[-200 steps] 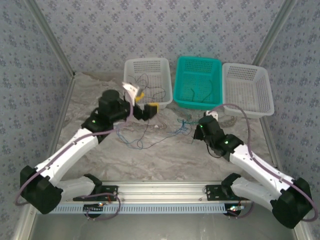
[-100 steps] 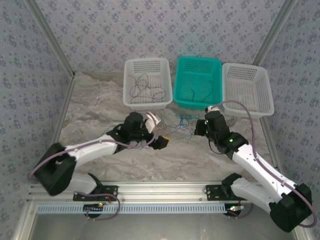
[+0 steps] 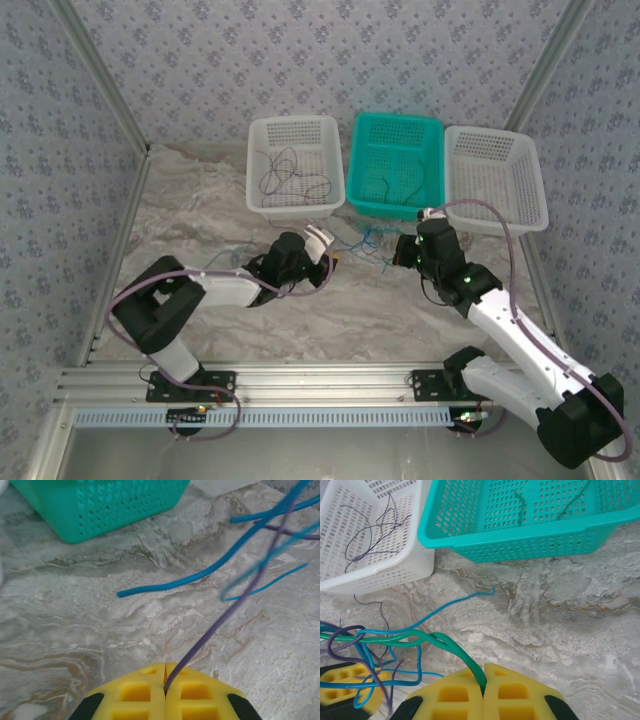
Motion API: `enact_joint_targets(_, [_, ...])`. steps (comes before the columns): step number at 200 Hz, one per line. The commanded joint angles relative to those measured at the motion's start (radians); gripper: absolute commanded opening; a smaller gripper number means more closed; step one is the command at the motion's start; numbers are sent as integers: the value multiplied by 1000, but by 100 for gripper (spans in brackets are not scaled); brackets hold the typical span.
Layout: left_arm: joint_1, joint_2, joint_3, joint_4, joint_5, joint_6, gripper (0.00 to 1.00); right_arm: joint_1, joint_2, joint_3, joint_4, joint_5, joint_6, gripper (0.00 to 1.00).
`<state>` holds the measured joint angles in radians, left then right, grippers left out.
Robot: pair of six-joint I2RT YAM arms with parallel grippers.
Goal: Untangle the cables
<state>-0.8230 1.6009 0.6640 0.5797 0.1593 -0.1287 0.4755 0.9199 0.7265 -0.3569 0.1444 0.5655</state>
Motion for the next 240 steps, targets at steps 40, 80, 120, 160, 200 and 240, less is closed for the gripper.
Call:
enact_joint_targets(40, [-1,-443,16,-164,-91,6,0,-88,20,-60,25,21,96,0])
enact_joint_targets(80, [38,-606,92,-309,-185,11,0,-134,62,-129,40,57,109,0])
enact_joint_targets(120, [131,-703,143,-389,-213,-40,0,-189,97,-193,58,70,138,0])
enact_joint_targets(160, [211,-742,238,-491,-245,-38,0,-231,128,-227,67,67,156,0])
enact_joint_targets(200, [329,-724,352,-505,-180,-87,0,-249,152,-247,72,61,166,0])
enact_joint_targets(240, [389,-553,592,-523,-81,-42,0,-249,150,-249,83,40,168,0])
